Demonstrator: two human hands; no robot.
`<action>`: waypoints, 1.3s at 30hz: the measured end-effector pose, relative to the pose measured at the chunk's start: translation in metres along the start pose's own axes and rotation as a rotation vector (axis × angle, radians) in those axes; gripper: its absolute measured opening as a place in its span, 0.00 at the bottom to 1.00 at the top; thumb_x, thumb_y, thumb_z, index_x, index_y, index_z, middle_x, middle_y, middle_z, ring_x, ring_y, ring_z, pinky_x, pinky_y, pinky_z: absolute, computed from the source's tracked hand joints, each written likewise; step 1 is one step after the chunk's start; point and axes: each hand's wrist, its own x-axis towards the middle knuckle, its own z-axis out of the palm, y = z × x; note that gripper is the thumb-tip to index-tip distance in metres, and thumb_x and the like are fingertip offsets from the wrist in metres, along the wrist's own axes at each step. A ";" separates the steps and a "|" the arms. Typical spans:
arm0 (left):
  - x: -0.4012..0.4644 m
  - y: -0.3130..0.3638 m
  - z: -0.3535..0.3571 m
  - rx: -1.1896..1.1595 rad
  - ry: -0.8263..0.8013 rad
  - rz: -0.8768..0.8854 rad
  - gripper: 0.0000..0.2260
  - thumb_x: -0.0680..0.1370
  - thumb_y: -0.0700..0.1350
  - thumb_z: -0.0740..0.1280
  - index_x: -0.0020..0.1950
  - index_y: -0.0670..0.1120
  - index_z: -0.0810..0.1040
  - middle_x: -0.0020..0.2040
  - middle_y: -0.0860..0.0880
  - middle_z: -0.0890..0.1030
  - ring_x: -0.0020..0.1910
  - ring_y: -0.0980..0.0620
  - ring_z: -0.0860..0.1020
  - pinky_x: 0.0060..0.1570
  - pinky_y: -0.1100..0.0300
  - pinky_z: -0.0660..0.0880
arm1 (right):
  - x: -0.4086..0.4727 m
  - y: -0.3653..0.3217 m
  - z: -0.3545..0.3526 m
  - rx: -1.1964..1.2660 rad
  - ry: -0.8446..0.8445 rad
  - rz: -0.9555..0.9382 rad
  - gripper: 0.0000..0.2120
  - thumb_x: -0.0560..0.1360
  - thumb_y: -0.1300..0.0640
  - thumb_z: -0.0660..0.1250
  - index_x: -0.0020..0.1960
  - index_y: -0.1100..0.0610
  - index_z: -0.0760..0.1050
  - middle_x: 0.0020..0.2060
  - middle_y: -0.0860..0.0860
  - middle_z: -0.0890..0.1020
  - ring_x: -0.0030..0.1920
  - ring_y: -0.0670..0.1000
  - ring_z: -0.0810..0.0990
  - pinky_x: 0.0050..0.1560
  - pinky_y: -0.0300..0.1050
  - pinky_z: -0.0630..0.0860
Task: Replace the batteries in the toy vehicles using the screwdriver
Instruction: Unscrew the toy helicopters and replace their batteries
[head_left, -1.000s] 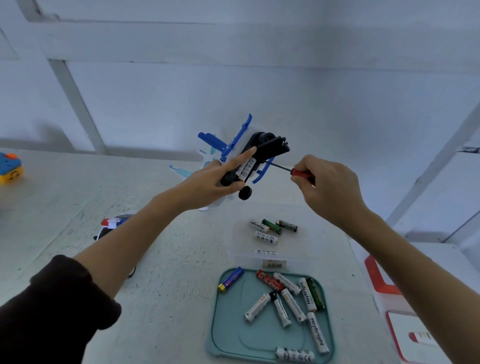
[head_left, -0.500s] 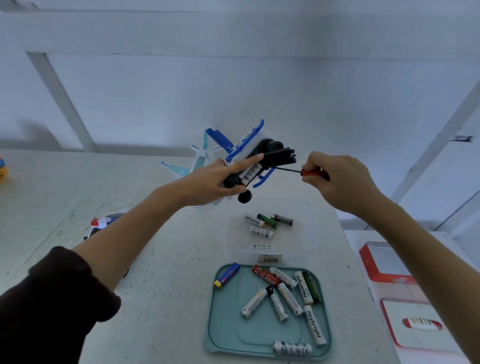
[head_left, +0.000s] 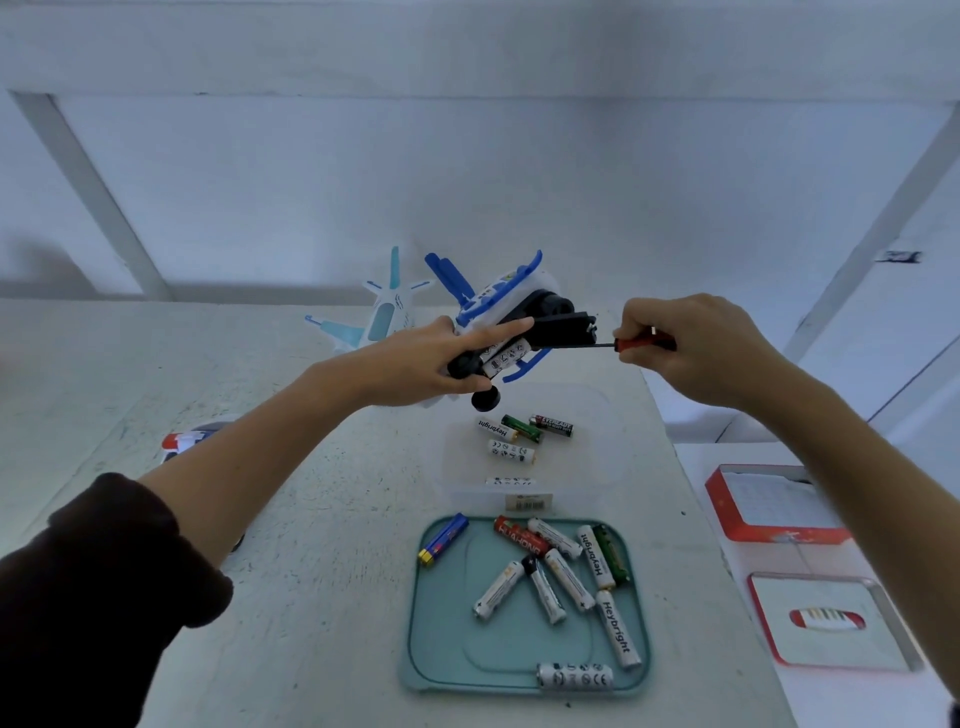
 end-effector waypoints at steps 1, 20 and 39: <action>0.001 0.000 0.000 0.009 -0.007 0.002 0.28 0.80 0.56 0.58 0.67 0.74 0.40 0.50 0.49 0.65 0.40 0.59 0.67 0.48 0.60 0.65 | -0.001 0.000 -0.001 -0.019 -0.023 0.005 0.11 0.74 0.59 0.68 0.37 0.49 0.68 0.40 0.42 0.82 0.31 0.37 0.69 0.33 0.34 0.63; 0.007 -0.005 -0.007 -0.365 0.067 -0.011 0.27 0.79 0.58 0.60 0.69 0.77 0.47 0.64 0.42 0.71 0.61 0.36 0.71 0.63 0.43 0.68 | -0.003 -0.021 0.036 0.189 0.309 0.030 0.04 0.75 0.62 0.64 0.43 0.60 0.70 0.35 0.55 0.80 0.29 0.55 0.72 0.34 0.51 0.74; 0.003 -0.012 -0.009 -0.178 0.080 0.008 0.27 0.80 0.54 0.59 0.66 0.76 0.45 0.50 0.43 0.69 0.43 0.52 0.68 0.44 0.67 0.64 | -0.014 0.006 0.024 0.200 0.081 0.092 0.11 0.73 0.60 0.68 0.38 0.51 0.67 0.42 0.49 0.84 0.27 0.43 0.68 0.36 0.43 0.69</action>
